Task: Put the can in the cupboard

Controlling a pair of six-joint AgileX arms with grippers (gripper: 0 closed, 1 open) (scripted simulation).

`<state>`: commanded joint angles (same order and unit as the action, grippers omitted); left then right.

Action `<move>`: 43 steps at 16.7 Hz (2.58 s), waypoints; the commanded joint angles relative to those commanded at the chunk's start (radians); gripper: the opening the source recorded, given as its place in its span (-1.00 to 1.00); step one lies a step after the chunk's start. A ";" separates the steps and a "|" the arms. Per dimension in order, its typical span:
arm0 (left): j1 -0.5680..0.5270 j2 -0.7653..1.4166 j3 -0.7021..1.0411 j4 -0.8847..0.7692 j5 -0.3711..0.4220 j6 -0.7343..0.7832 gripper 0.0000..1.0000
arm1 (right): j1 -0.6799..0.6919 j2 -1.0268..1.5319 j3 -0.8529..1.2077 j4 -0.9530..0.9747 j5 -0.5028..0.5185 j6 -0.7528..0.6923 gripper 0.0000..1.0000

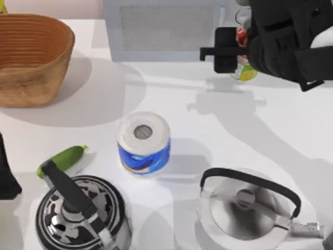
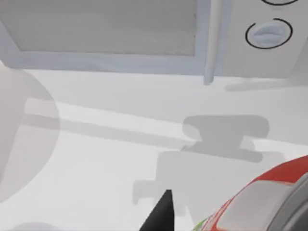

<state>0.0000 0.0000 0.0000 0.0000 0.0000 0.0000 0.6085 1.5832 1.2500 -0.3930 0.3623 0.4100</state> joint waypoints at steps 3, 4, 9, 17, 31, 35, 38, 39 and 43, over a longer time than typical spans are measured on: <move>0.000 0.000 0.000 0.000 0.000 0.000 1.00 | -0.038 -0.242 -0.180 0.113 -0.059 -0.074 -1.00; 0.000 0.000 0.000 0.000 0.000 0.000 1.00 | -0.058 -0.340 -0.249 0.150 -0.079 -0.098 -1.00; 0.000 0.000 0.000 0.000 0.000 0.000 1.00 | -0.216 -0.882 -0.633 0.303 -0.175 -0.214 -1.00; 0.000 0.000 0.000 0.000 0.000 0.000 1.00 | -0.546 -1.509 -1.176 0.391 -0.331 -0.380 -1.00; 0.000 0.000 0.000 0.000 0.000 0.000 1.00 | -0.570 -1.470 -1.103 0.353 -0.345 -0.403 -1.00; 0.000 0.000 0.000 0.000 0.000 0.000 1.00 | -0.521 -1.268 -0.843 0.286 -0.310 -0.401 -1.00; 0.000 0.000 0.000 0.000 0.000 0.000 1.00 | -0.485 -1.074 -0.594 0.226 -0.276 -0.402 -1.00; 0.000 0.000 0.000 0.000 0.000 0.000 1.00 | -0.474 -1.006 -0.506 0.205 -0.264 -0.402 -1.00; 0.000 0.000 0.000 0.000 0.000 0.000 1.00 | -0.443 -0.727 -0.145 0.119 -0.222 -0.401 -1.00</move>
<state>0.0000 0.0000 0.0000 0.0000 0.0000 0.0000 0.1660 0.8558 1.1050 -0.2738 0.1404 0.0091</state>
